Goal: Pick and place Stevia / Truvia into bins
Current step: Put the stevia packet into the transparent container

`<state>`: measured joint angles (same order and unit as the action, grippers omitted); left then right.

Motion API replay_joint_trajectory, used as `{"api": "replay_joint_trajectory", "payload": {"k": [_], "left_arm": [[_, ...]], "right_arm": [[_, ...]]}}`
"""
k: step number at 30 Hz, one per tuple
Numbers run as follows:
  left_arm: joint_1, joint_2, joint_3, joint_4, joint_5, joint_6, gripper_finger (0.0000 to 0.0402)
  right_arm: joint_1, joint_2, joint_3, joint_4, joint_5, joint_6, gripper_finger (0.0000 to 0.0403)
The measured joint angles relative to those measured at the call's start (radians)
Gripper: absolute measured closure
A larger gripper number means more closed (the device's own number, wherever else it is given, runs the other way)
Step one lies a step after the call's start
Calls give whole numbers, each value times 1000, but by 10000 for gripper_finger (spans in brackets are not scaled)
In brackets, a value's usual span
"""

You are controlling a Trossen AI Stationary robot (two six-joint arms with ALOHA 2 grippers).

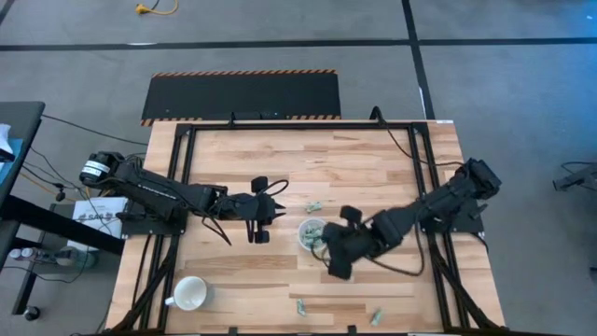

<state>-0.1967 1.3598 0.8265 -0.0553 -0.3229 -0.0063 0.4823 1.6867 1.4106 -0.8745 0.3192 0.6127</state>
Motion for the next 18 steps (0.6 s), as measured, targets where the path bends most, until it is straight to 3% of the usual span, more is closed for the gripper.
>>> {"api": "replay_joint_trajectory", "payload": {"k": [8, 18], "left_arm": [[0, 0, 0, -8, 0, 0, 343], [0, 0, 0, -7, -1, 1, 343]], "right_arm": [[-114, 18, 3, 62, -76, -122, 402], [-160, 49, 4, 70, -138, -154, 380]]}}
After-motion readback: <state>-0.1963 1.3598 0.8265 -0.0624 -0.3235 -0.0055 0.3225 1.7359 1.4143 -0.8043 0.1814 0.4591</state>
